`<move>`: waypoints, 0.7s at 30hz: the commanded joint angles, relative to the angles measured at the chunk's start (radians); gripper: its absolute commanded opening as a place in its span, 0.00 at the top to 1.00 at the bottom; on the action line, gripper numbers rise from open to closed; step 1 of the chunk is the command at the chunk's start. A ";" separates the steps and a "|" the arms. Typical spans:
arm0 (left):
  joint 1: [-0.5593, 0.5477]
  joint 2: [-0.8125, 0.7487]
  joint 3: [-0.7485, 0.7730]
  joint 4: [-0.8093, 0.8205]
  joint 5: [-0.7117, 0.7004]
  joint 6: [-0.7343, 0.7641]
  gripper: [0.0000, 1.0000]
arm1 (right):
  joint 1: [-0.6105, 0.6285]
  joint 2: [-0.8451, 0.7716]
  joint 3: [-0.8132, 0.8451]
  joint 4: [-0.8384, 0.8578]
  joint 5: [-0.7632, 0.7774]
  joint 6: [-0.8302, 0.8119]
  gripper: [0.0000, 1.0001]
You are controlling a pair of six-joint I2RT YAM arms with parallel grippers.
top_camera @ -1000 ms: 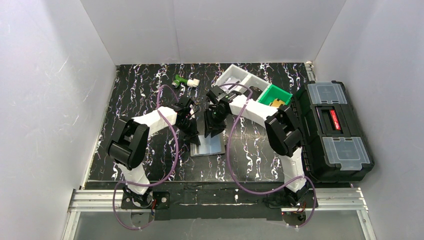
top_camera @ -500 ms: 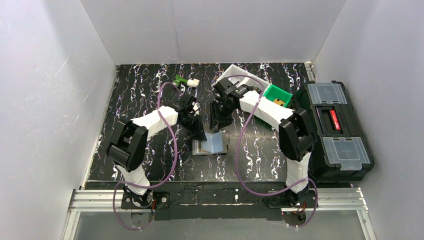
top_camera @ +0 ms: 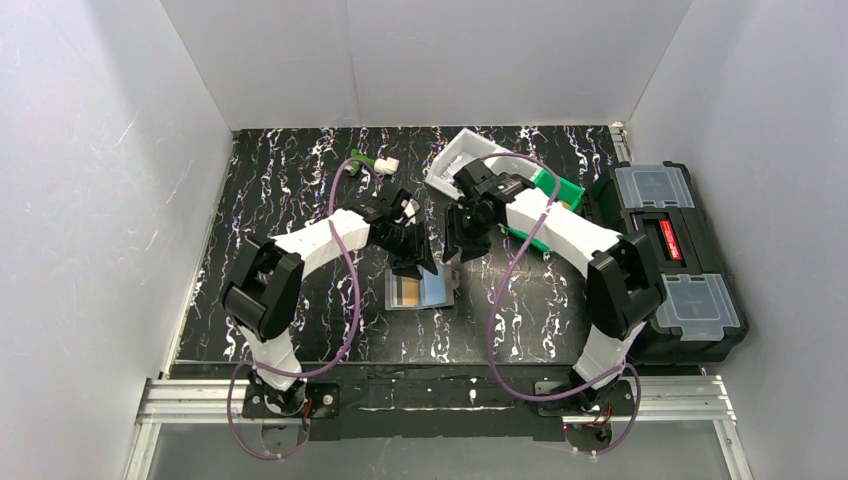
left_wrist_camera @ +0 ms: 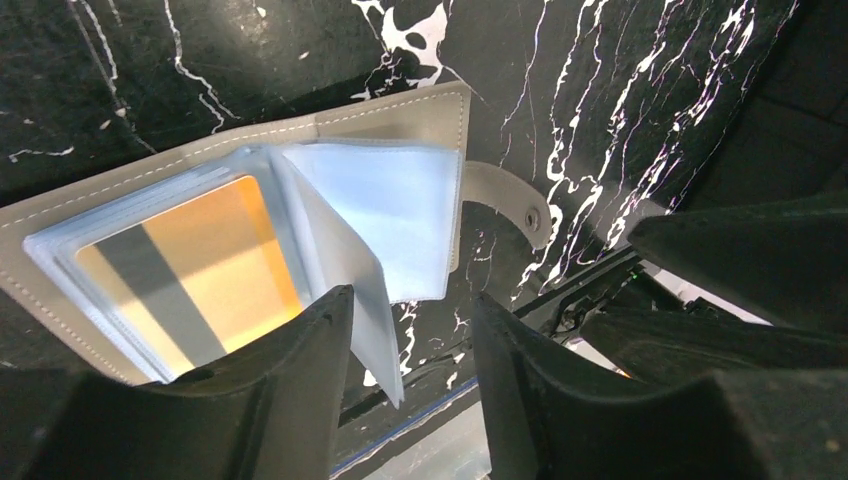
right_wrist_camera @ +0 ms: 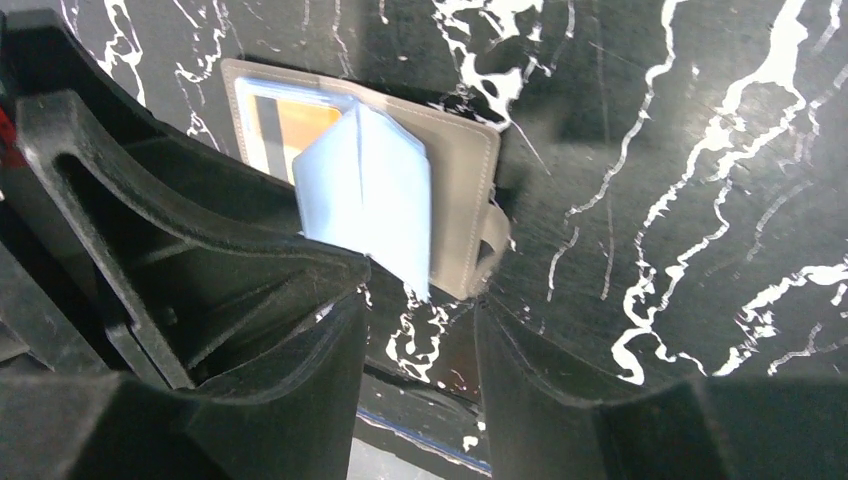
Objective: Take the credit cards out of the card holder
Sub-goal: Remove the credit card from the card holder.
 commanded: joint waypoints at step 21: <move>-0.031 0.088 0.099 -0.009 -0.002 -0.027 0.36 | -0.061 -0.148 -0.142 0.056 -0.033 0.008 0.48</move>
